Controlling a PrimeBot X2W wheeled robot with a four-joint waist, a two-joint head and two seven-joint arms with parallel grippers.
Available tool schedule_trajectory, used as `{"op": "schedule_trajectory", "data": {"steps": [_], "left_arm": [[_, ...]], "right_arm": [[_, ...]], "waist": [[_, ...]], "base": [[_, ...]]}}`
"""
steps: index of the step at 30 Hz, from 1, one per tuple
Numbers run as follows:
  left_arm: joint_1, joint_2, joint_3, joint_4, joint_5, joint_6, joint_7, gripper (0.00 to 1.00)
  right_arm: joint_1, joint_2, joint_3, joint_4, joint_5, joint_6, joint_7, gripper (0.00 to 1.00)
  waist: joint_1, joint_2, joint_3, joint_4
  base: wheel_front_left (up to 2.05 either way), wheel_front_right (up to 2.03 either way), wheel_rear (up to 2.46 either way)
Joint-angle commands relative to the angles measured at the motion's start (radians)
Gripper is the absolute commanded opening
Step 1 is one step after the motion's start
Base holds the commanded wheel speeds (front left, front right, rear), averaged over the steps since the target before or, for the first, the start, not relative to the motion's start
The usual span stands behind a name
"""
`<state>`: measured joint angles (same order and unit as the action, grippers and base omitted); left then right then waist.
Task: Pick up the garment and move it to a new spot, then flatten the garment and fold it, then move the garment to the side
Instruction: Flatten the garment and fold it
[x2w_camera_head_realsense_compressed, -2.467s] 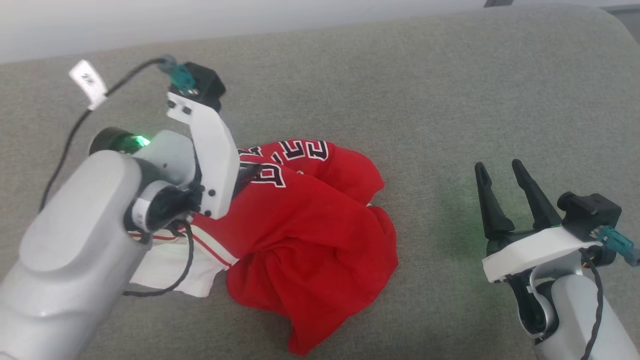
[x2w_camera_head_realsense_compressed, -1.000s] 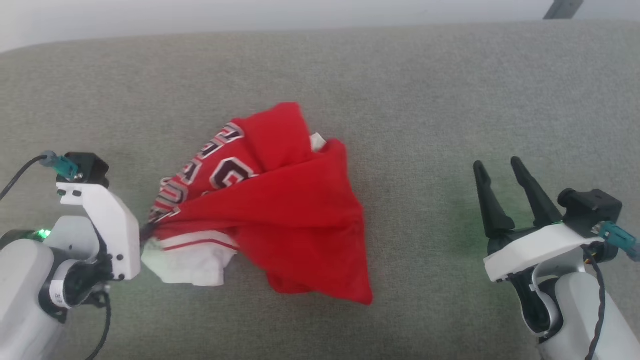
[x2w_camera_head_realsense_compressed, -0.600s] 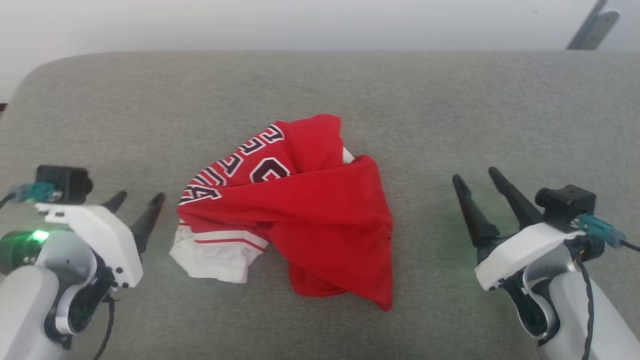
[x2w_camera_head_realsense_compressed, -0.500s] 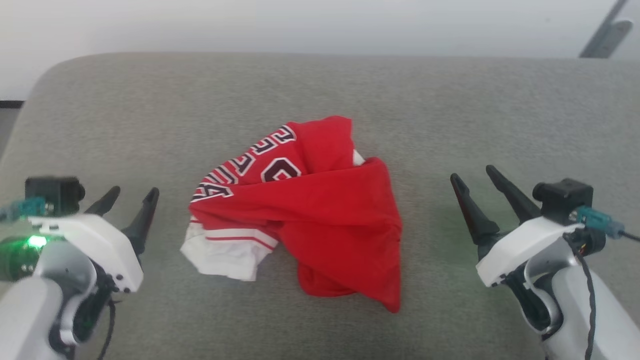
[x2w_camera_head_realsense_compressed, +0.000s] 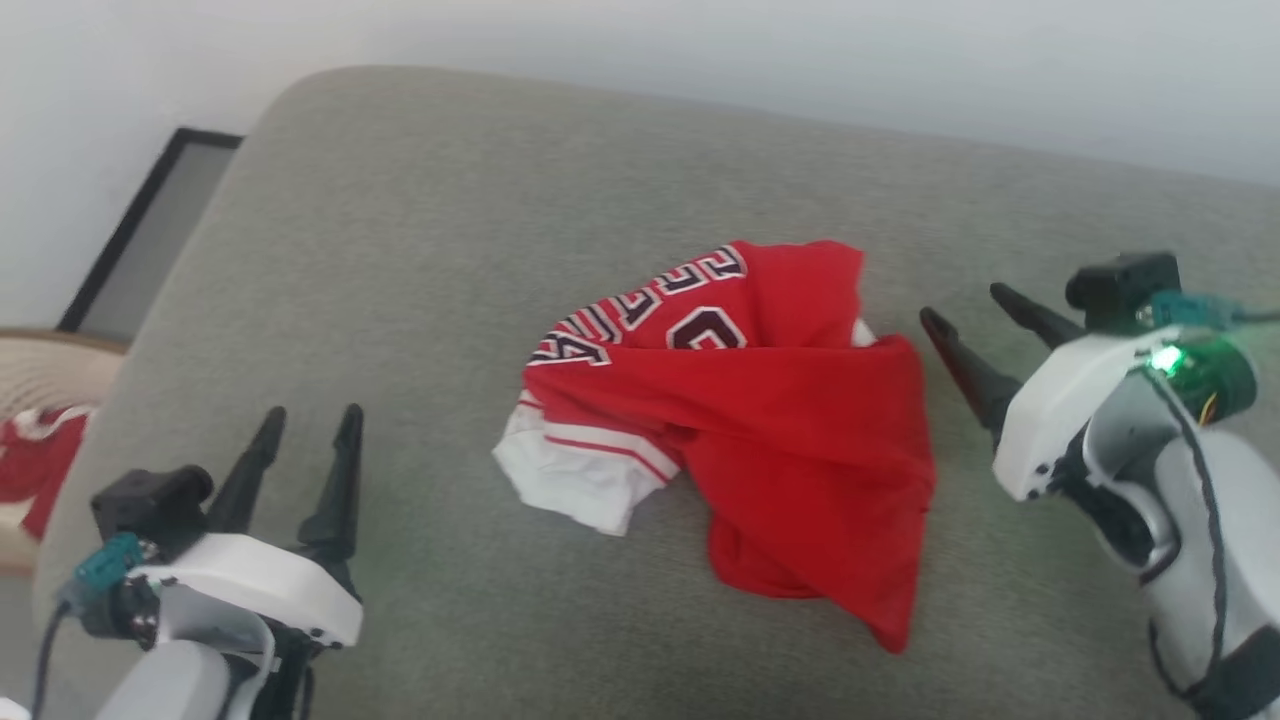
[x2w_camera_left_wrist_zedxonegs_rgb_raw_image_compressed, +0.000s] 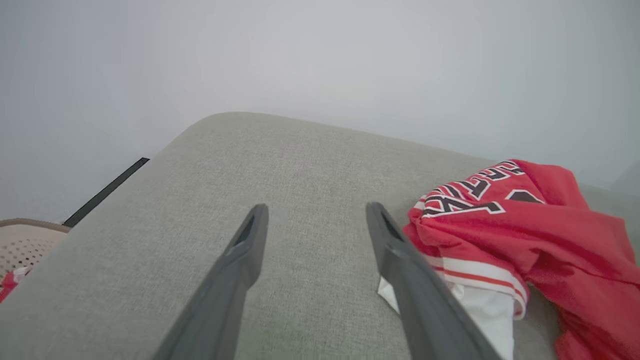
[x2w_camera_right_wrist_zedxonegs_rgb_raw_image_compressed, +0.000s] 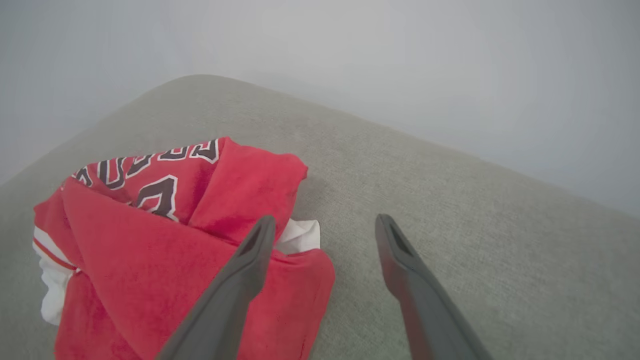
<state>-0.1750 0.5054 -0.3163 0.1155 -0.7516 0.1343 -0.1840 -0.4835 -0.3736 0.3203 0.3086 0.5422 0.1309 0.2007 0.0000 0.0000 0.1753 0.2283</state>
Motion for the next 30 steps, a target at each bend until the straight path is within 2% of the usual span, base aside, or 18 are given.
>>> {"op": "schedule_trajectory", "data": {"steps": [1, 4, 13, 18, 24, 25, 26, 30], "left_arm": [[0.008, -0.021, -0.003, 0.011, 0.002, -0.011, -0.027, 1.0], [0.009, -0.044, -0.002, 0.021, 0.002, -0.018, -0.046, 1.0], [0.005, -0.129, 0.015, 0.07, 0.015, -0.067, -0.079, 1.0], [-0.01, -0.174, 0.028, 0.096, 0.031, -0.097, -0.083, 1.0], [-0.019, -0.225, 0.059, 0.116, 0.064, -0.134, -0.082, 1.0], [-0.02, -0.233, 0.065, 0.12, 0.069, -0.14, -0.082, 1.0], [-0.021, -0.243, 0.072, 0.123, 0.074, -0.148, -0.082, 1.0], [-0.016, -0.267, 0.101, 0.131, 0.097, -0.174, -0.082, 1.0]], "right_arm": [[-0.037, -0.025, 0.023, 0.022, 0.016, 0.0, 0.048, 1.0], [-0.068, -0.045, 0.039, 0.045, 0.03, 0.0, 0.096, 1.0], [-0.174, -0.133, 0.119, 0.148, 0.076, -0.001, 0.358, 1.0], [-0.218, -0.168, 0.198, 0.162, 0.123, 0.0, 0.504, 1.0], [-0.265, -0.188, 0.296, 0.204, 0.176, 0.0, 0.601, 1.0], [-0.275, -0.197, 0.323, 0.207, 0.171, 0.0, 0.61, 0.45], [-0.282, -0.203, 0.34, 0.211, 0.18, 0.0, 0.606, 0.0], [-0.319, -0.218, 0.359, 0.25, 0.214, -0.001, 0.579, 0.0]], "waist": [[0.0, 0.0, 0.012, 0.05], [0.0, 0.0, 0.016, 0.072], [0.0, 0.0, 0.046, 0.157], [0.0, 0.0, 0.061, 0.189], [0.0, 0.0, 0.075, 0.216], [0.0, 0.0, 0.076, 0.22], [0.0, 0.0, 0.077, 0.223], [0.0, 0.0, 0.075, 0.225]], "base": [[0.0, 0.0, 0.0], [0.0, 0.0, 0.0], [0.0, 0.0, 0.0], [0.0, 0.0, 0.0], [0.0, 0.0, 0.0], [0.0, 0.0, 0.0], [0.0, 0.0, 0.0], [0.0, 0.0, 0.0]]}}
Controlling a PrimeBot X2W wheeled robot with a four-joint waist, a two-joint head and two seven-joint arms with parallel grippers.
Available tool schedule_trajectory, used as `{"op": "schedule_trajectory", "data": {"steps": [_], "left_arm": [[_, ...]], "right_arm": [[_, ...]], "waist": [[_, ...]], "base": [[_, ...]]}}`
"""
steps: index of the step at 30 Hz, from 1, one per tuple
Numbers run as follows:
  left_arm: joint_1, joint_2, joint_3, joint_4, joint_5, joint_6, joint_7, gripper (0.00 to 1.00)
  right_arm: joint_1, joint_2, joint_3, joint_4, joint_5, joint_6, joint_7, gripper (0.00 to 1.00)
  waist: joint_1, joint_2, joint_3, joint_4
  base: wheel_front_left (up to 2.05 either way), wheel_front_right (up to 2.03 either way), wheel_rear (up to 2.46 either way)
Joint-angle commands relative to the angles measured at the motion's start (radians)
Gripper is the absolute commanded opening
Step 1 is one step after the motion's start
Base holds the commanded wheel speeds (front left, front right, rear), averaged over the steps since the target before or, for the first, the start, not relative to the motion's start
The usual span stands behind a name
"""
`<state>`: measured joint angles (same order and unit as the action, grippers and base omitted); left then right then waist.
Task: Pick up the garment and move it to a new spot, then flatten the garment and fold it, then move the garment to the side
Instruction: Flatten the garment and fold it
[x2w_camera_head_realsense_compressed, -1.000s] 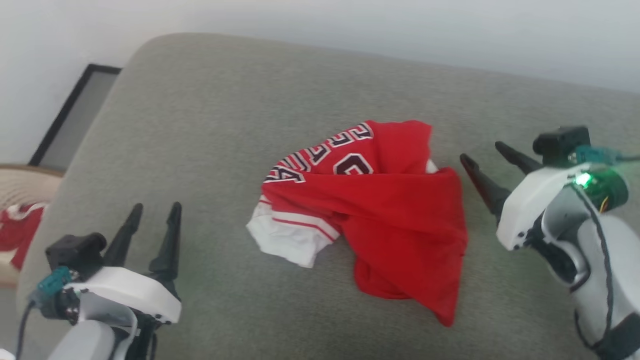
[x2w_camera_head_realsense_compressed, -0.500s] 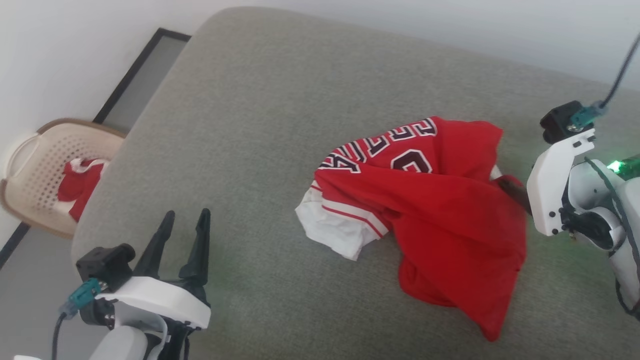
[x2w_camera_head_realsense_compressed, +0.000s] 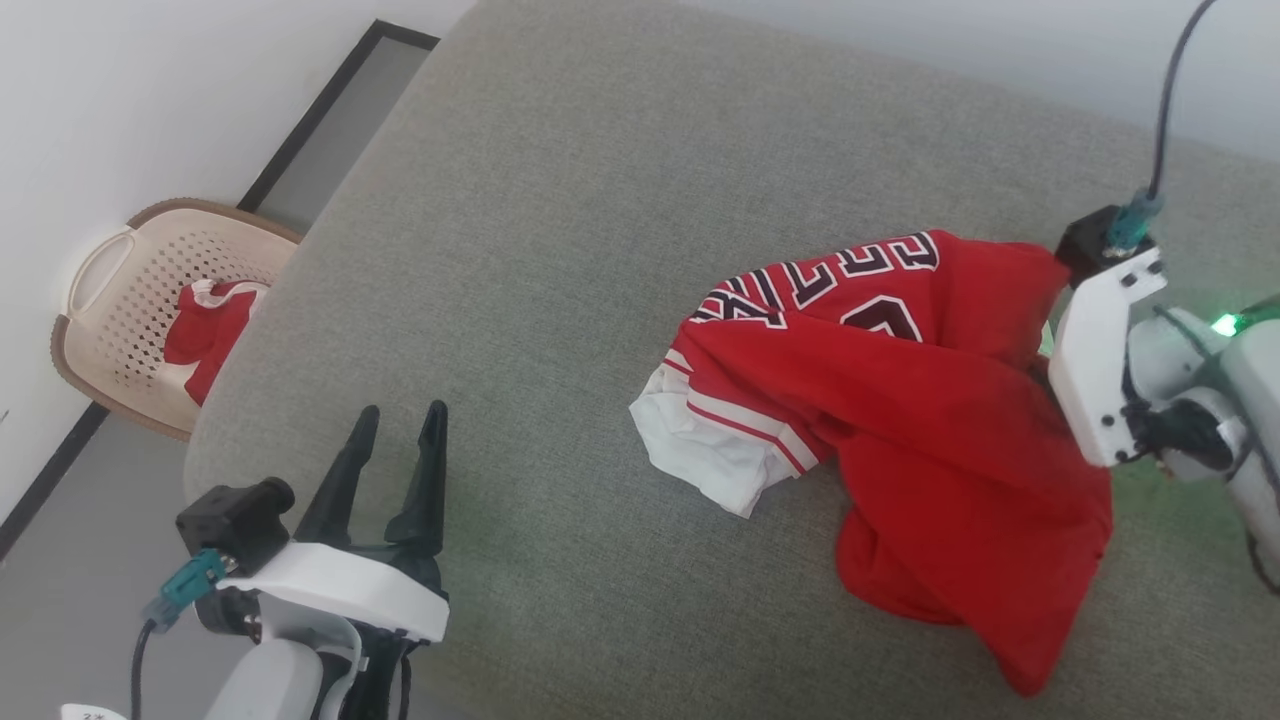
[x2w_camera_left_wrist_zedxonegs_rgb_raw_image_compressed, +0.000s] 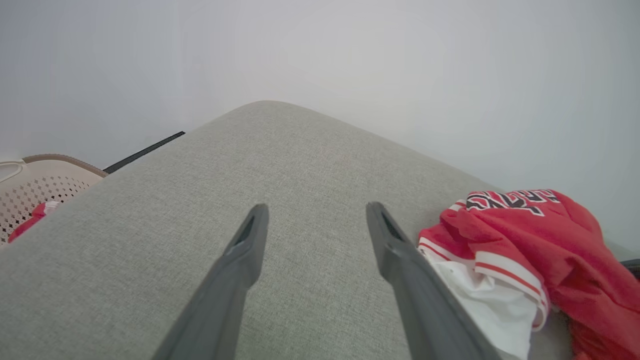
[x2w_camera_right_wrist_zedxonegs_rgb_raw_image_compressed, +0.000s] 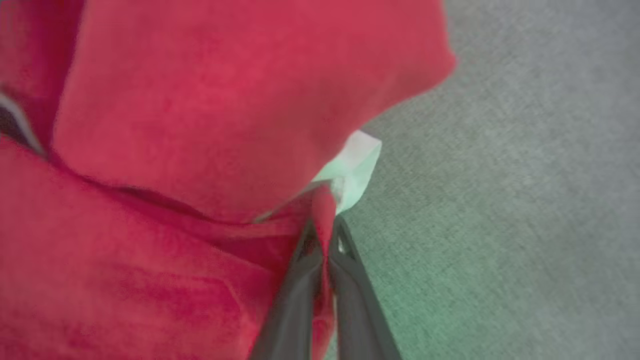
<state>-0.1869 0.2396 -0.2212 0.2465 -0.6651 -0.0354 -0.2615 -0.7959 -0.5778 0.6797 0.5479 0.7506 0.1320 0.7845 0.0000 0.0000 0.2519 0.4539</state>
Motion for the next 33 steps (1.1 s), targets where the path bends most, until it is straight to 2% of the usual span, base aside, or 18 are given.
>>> {"op": "schedule_trajectory", "data": {"steps": [1, 9, 18, 27, 33], "left_arm": [[0.001, -0.005, 0.016, 0.0, 0.019, -0.009, -0.005, 1.0], [0.043, -0.01, 0.088, -0.013, 0.059, -0.031, -0.005, 1.0], [0.084, 0.004, 0.134, -0.033, 0.082, -0.037, -0.005, 1.0], [0.119, 0.028, 0.163, -0.037, 0.076, -0.028, -0.005, 1.0], [0.115, 0.038, 0.167, -0.032, 0.072, -0.032, -0.005, 1.0]], "right_arm": [[-0.015, -0.013, 0.001, 0.015, 0.017, -0.002, -0.013, 0.0], [-0.064, -0.064, 0.015, -0.017, 0.072, -0.002, -0.048, 0.0], [-0.004, -0.15, -0.006, -0.113, 0.136, -0.002, -0.04, 0.0], [0.209, -0.199, -0.112, -0.216, 0.193, -0.002, -0.029, 0.0], [0.385, -0.156, -0.206, -0.244, 0.188, -0.002, -0.059, 0.0]], "waist": [[0.0, 0.0, -0.004, -0.004], [0.0, 0.0, -0.033, -0.057], [0.0, 0.0, -0.069, -0.133], [0.0, 0.0, -0.098, -0.211], [0.0, 0.0, -0.097, -0.244]], "base": [[0.0, 0.0, 0.0], [0.0, 0.0, 0.0], [0.0, 0.0, 0.0], [0.0, 0.0, 0.0], [0.0, 0.0, 0.0]]}}
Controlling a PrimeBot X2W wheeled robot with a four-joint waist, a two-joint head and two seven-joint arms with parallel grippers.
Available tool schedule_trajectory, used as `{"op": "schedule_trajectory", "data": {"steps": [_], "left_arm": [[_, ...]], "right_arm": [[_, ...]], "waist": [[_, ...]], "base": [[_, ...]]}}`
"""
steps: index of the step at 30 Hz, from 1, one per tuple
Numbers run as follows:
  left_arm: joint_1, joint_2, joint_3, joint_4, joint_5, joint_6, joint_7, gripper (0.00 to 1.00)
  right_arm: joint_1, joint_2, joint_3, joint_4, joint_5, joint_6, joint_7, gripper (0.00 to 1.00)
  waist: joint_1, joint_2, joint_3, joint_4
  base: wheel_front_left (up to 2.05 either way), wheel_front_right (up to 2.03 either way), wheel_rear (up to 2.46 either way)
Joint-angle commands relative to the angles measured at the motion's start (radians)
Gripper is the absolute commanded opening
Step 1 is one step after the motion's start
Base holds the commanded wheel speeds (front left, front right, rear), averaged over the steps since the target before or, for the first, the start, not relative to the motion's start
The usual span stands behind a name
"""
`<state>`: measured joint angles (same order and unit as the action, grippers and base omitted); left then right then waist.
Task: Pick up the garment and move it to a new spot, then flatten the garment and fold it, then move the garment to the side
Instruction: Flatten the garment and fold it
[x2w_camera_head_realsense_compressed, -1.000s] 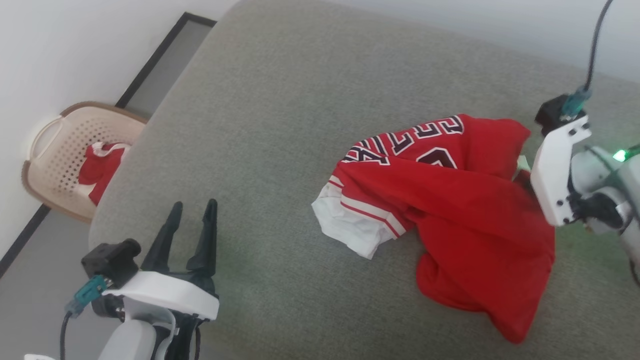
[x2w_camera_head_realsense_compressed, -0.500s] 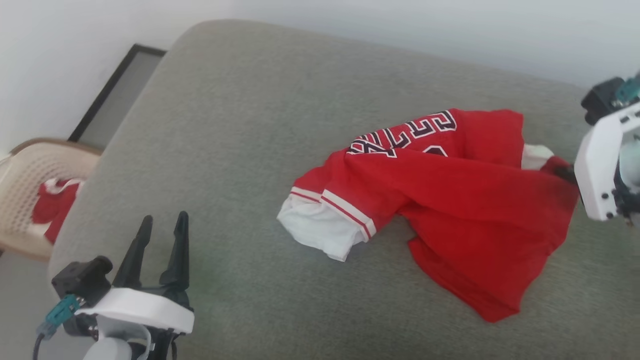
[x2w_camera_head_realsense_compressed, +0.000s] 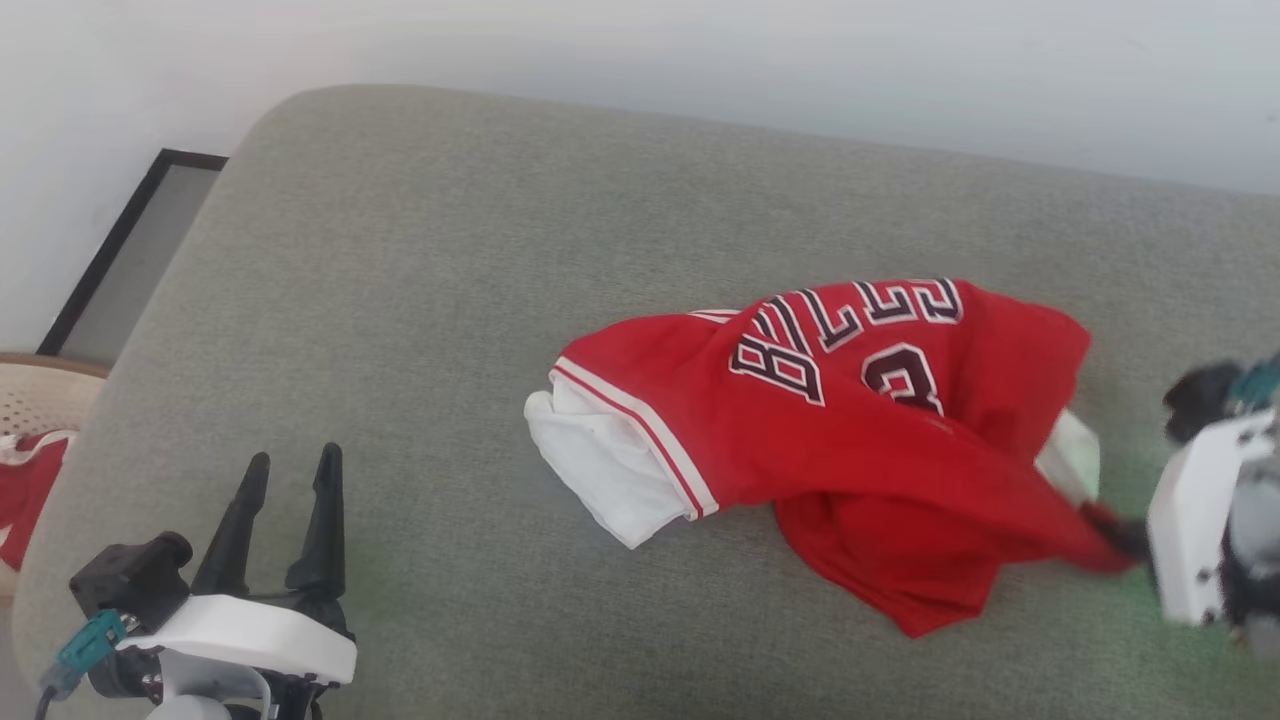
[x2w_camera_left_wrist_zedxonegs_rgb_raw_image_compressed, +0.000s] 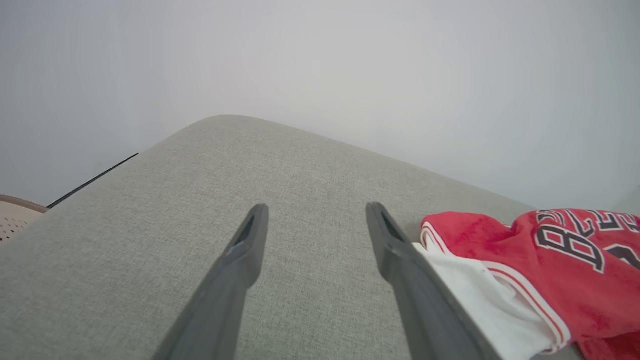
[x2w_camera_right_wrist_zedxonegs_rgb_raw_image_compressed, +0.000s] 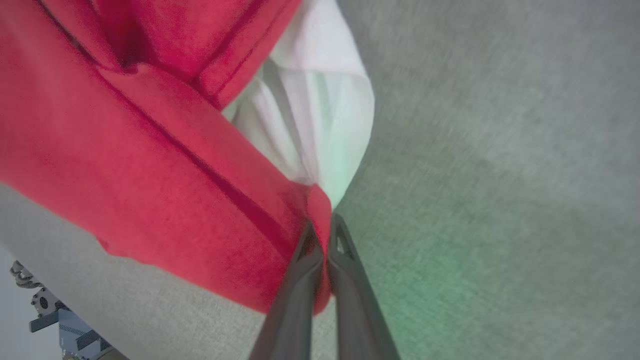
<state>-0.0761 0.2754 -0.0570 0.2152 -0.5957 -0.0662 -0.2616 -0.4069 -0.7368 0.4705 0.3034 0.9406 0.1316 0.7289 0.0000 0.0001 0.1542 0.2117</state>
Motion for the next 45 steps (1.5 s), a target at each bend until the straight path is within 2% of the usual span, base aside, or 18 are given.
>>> {"op": "schedule_trajectory", "data": {"steps": [1, 8, 9, 10, 11, 12, 13, 25, 33, 40, 45], "left_arm": [[0.001, 0.004, 0.003, 0.0, 0.003, -0.002, -0.005, 1.0], [-0.008, 0.013, 0.009, 0.007, 0.01, -0.003, -0.005, 1.0], [-0.008, 0.014, 0.01, 0.008, 0.009, -0.003, -0.005, 1.0], [-0.007, 0.015, 0.013, 0.009, 0.008, -0.003, -0.005, 1.0], [-0.005, 0.015, 0.014, 0.009, 0.009, -0.004, -0.005, 1.0], [-0.002, 0.016, 0.017, 0.008, 0.011, -0.005, -0.005, 1.0], [0.001, 0.016, 0.02, 0.005, 0.013, -0.007, -0.005, 1.0], [0.052, -0.012, 0.075, -0.038, 0.049, -0.01, -0.005, 1.0], [0.049, -0.028, 0.091, -0.058, 0.077, -0.02, -0.005, 1.0], [0.022, -0.049, 0.076, -0.049, 0.092, -0.035, -0.005, 1.0], [0.001, -0.057, 0.065, -0.033, 0.103, -0.043, -0.005, 1.0]], "right_arm": [[0.021, 0.015, -0.008, -0.002, -0.005, -0.002, -0.005, 0.0], [0.128, 0.107, -0.072, -0.012, -0.048, -0.001, -0.01, 0.0], [0.129, 0.113, -0.08, -0.018, -0.062, -0.001, -0.017, 0.04], [0.131, 0.122, -0.092, -0.025, -0.072, -0.002, -0.023, 0.33], [0.134, 0.13, -0.102, -0.034, -0.078, -0.001, -0.027, 0.47], [0.137, 0.135, -0.111, -0.043, -0.087, -0.001, -0.032, 0.86], [0.141, 0.137, -0.123, -0.054, -0.095, -0.001, -0.034, 1.0], [0.242, 0.199, -0.31, -0.217, -0.177, -0.001, -0.047, 1.0], [0.239, 0.217, -0.403, -0.275, -0.23, -0.001, -0.064, 1.0], [0.155, 0.248, -0.41, -0.271, -0.256, -0.001, -0.077, 1.0], [0.067, 0.26, -0.392, -0.206, -0.274, -0.001, -0.067, 1.0]], "waist": [[0.0, -0.0001, 0.001, -0.006], [0.0, -0.0001, 0.005, -0.034], [0.0, -0.0001, 0.005, -0.038], [0.0, -0.0001, 0.005, -0.042], [0.0, -0.0001, 0.005, -0.045], [0.0, -0.0001, 0.003, -0.048], [0.0, -0.0001, 0.003, -0.05], [0.0, -0.0001, 0.0, -0.071], [0.0, -0.0001, 0.015, -0.067], [0.0, -0.0001, 0.032, -0.034], [0.0, -0.0001, 0.046, 0.004]], "base": [[0.0, 0.0, 0.0], [0.0, 0.0, 0.0], [0.0, 0.0, 0.0], [0.0, 0.0, 0.0], [0.0, 0.0, 0.0], [0.0, 0.0, 0.0], [0.0, 0.0, 0.0], [0.0, 0.0, 0.0], [0.0, 0.0, 0.0], [0.0, 0.0, 0.0], [0.0, 0.0, 0.0]]}}
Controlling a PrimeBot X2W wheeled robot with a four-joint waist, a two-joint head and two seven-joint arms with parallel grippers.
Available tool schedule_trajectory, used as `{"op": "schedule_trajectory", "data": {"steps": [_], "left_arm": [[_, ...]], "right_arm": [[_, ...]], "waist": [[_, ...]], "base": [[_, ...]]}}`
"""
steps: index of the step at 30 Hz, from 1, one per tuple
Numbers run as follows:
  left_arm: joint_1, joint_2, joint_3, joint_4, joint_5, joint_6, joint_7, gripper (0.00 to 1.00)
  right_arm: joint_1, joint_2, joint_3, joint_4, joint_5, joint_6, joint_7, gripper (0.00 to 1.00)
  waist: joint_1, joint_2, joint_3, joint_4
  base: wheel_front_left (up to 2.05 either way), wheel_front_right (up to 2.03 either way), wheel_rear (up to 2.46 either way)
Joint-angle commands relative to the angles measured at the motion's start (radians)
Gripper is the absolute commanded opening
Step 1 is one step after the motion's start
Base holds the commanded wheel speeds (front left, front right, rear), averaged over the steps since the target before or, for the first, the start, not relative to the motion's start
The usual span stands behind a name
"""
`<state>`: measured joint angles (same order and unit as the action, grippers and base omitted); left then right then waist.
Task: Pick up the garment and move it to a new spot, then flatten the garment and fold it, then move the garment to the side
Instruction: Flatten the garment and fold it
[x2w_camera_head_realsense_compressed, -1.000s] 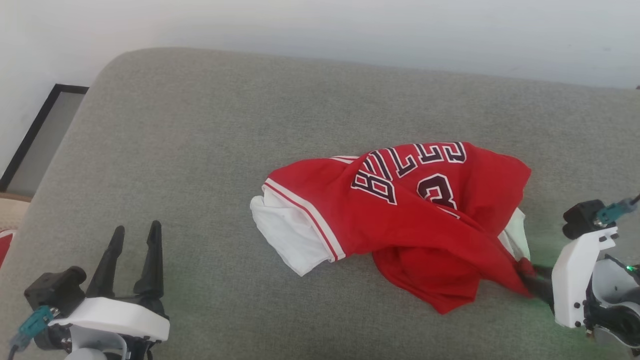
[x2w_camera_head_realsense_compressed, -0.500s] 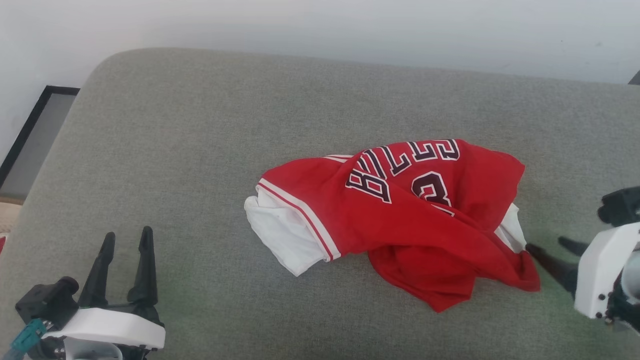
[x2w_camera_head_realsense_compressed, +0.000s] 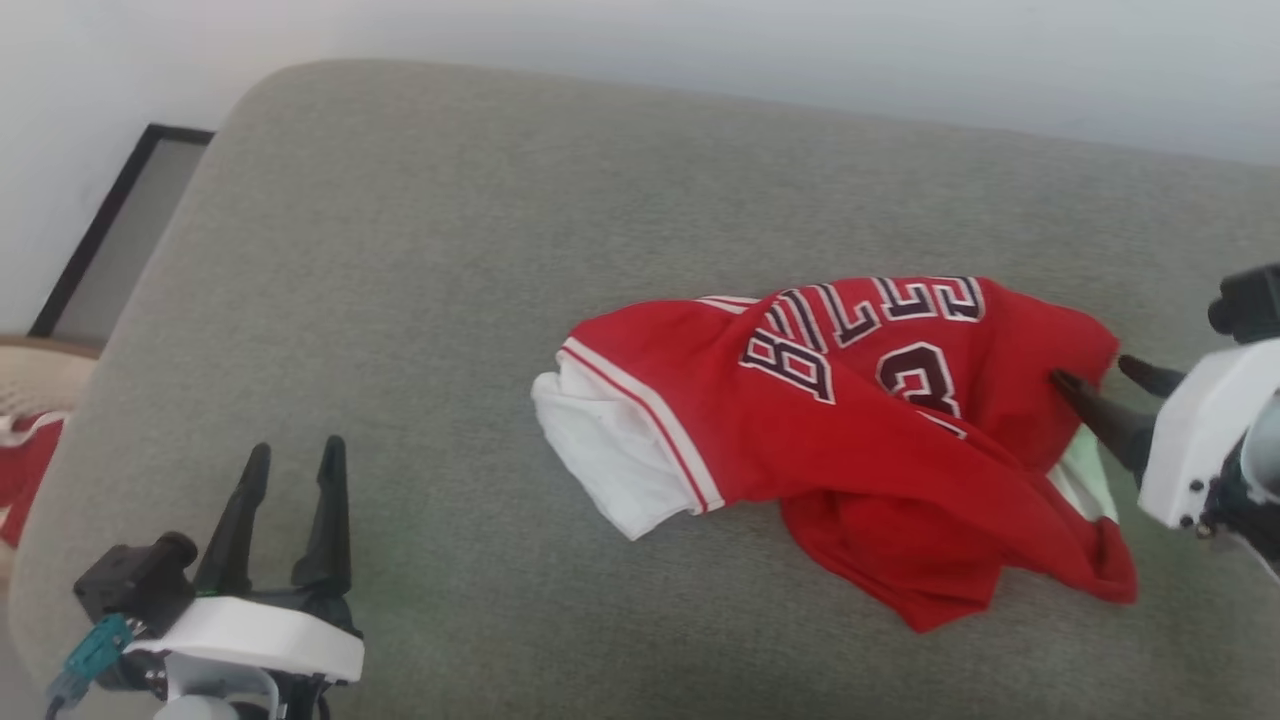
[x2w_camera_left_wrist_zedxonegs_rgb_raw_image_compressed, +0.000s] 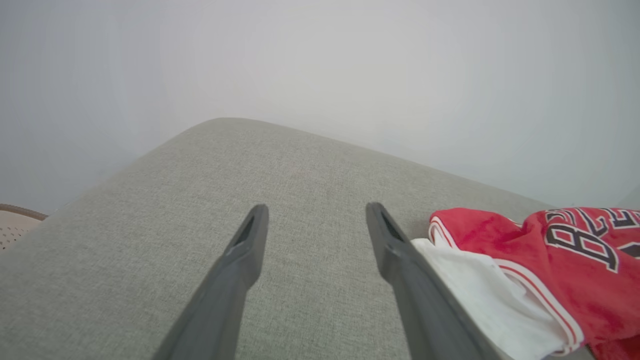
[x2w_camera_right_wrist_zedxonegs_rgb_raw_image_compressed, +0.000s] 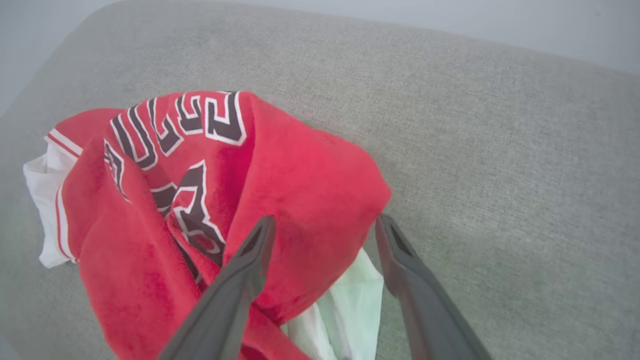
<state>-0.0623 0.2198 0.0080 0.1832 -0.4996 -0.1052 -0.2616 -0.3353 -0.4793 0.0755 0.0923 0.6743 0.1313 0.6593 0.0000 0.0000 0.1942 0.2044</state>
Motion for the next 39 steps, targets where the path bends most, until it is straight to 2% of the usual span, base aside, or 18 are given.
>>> {"op": "schedule_trajectory", "data": {"steps": [1, 7, 11, 12, 13, 14, 19, 28, 35, 39], "left_arm": [[-0.017, -0.004, -0.002, 0.002, 0.008, -0.005, -0.005, 1.0], [-0.035, -0.024, -0.014, 0.021, 0.018, -0.014, -0.005, 1.0], [-0.039, -0.033, -0.009, 0.029, 0.024, -0.014, -0.005, 1.0], [-0.04, -0.037, -0.007, 0.03, 0.027, -0.015, -0.005, 1.0], [-0.042, -0.041, -0.004, 0.03, 0.028, -0.016, -0.005, 1.0], [-0.043, -0.044, -0.001, 0.03, 0.029, -0.017, -0.005, 1.0], [-0.04, -0.054, 0.012, 0.032, 0.039, -0.02, -0.005, 1.0], [-0.03, -0.058, 0.039, 0.024, 0.047, -0.024, -0.005, 1.0], [-0.024, -0.063, 0.048, 0.021, 0.052, -0.023, -0.005, 1.0], [-0.023, -0.066, 0.052, 0.022, 0.053, -0.024, -0.005, 1.0]], "right_arm": [[-0.022, 0.001, 0.006, 0.023, -0.013, -0.001, 0.007, 1.0], [-0.105, -0.012, 0.003, 0.162, -0.048, -0.001, 0.042, 1.0], [-0.132, 0.003, 0.014, 0.23, -0.031, -0.001, 0.095, 1.0], [-0.137, 0.0, 0.029, 0.234, -0.027, -0.001, 0.105, 0.92], [-0.142, -0.007, 0.05, 0.228, -0.02, -0.001, 0.104, 0.33], [-0.146, -0.012, 0.057, 0.232, -0.008, -0.001, 0.098, 0.0], [-0.157, -0.036, 0.118, 0.199, 0.035, -0.001, 0.075, 0.0], [-0.14, -0.06, 0.242, 0.001, 0.098, -0.001, 0.064, 0.0], [-0.052, -0.045, 0.366, -0.17, 0.125, -0.001, 0.152, 0.0], [0.023, -0.033, 0.417, -0.221, 0.134, -0.001, 0.214, 0.0]], "waist": [[0.0, 0.0, 0.009, 0.02], [0.0, 0.0, 0.027, 0.07], [0.0, 0.0, 0.033, 0.087], [0.0, 0.0, 0.035, 0.09], [0.0, 0.0, 0.037, 0.093], [0.0, 0.0, 0.039, 0.094], [0.0, 0.0, 0.04, 0.095], [0.0, 0.0, 0.038, 0.077], [0.0, 0.0, 0.035, 0.066], [0.0, 0.0, 0.035, 0.061]], "base": [[0.0, 0.0, 0.0], [0.0, 0.0, 0.0], [0.0, 0.0, 0.0], [0.0, 0.0, 0.0], [0.0, 0.0, 0.0], [0.0, 0.0, 0.0], [0.0, 0.0, 0.0], [0.0, 0.0, 0.0], [0.0, 0.0, 0.0], [0.0, 0.0, 0.0]]}}
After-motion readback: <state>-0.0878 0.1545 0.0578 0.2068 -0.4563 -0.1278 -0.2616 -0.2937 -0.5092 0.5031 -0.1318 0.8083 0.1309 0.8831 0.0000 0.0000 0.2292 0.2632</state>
